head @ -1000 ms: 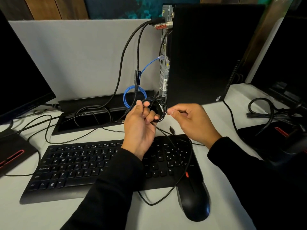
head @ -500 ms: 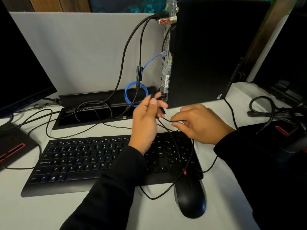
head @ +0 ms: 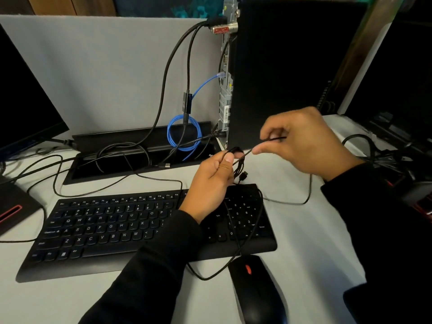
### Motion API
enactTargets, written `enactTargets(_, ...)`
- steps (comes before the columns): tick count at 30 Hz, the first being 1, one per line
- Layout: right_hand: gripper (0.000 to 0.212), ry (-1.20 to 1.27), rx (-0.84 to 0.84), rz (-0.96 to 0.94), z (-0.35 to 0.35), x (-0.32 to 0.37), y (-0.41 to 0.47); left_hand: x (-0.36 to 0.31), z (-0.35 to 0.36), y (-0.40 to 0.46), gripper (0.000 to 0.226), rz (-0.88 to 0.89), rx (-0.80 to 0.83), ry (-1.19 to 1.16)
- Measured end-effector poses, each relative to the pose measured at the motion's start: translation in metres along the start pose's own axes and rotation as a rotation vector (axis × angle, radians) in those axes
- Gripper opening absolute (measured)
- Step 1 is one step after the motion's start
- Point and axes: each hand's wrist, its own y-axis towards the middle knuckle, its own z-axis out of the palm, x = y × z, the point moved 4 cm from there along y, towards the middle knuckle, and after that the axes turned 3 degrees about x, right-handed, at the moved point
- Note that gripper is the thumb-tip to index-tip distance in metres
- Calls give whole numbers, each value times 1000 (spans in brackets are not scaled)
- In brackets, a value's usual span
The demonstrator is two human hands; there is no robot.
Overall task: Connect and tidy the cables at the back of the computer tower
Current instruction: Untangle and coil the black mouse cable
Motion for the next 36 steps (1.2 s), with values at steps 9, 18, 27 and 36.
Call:
enactTargets(9, 8, 100, -110, 299, 6, -56, -14, 30, -43, 4, 18, -122, -424, -111)
enactTargets(18, 33, 44, -374, 613, -8, -93, -28, 31, -41, 5, 28, -173, -394, -104)
enactTargets(27, 59, -137, -56, 701, 24, -47, -12, 26, -10, 2, 25, -201, -172, 51)
enactTargets(36, 13, 617, -98, 505, 29, -24, -2, 27, -7, 5, 31, -254, -202, -137)
